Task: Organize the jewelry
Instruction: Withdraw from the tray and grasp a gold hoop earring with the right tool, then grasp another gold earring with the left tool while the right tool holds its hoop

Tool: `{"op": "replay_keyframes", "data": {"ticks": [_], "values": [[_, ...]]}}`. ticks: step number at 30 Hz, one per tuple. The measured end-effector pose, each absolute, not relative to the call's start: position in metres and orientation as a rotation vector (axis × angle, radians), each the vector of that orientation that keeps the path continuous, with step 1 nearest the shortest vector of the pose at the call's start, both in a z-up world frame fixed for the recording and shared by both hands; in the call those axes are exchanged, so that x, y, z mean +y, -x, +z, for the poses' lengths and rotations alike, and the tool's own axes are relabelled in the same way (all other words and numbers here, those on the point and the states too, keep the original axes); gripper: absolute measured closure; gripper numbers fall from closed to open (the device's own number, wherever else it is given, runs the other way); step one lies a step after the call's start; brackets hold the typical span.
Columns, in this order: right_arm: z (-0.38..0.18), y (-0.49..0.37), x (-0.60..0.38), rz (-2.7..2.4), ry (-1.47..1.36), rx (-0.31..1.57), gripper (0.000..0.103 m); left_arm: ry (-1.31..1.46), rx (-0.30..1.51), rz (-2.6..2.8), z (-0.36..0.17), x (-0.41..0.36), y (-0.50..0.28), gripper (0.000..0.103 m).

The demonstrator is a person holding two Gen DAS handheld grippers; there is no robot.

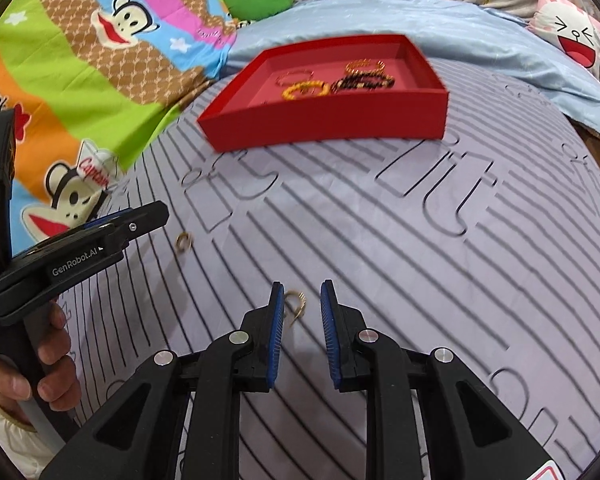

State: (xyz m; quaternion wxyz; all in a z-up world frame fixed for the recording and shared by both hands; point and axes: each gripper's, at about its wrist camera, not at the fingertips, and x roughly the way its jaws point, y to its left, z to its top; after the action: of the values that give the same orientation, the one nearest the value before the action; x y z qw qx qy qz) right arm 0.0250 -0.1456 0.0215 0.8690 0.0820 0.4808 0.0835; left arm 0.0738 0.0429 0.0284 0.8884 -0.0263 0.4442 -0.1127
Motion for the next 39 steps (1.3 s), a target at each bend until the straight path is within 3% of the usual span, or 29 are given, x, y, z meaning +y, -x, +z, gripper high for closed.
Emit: {"op": "replay_keyframes", "data": {"ticks": [3,6,13,17,34,39], "values": [[0.018,-0.024,-0.140,0.180,-0.156,1.015,0.082,0.060,0.937,-0.238,0.024,0.044,-0.068,0.057],[0.015,-0.025,-0.135,0.175,-0.133,1.015,0.074,0.061,0.948,-0.238,0.020,0.045,-0.065,0.057],[0.010,-0.030,-0.131,0.162,-0.107,1.019,0.074,0.064,0.963,-0.230,0.015,0.046,-0.064,0.057],[0.008,-0.030,-0.129,0.144,-0.074,1.018,0.087,0.062,0.970,-0.232,0.012,0.045,-0.065,0.057],[0.009,-0.028,-0.139,0.145,-0.128,1.024,0.087,0.020,0.967,-0.221,0.000,0.031,-0.075,0.059],[0.009,-0.028,-0.140,0.144,-0.135,1.024,0.087,-0.008,0.956,-0.216,-0.001,0.026,-0.077,0.068]]}}
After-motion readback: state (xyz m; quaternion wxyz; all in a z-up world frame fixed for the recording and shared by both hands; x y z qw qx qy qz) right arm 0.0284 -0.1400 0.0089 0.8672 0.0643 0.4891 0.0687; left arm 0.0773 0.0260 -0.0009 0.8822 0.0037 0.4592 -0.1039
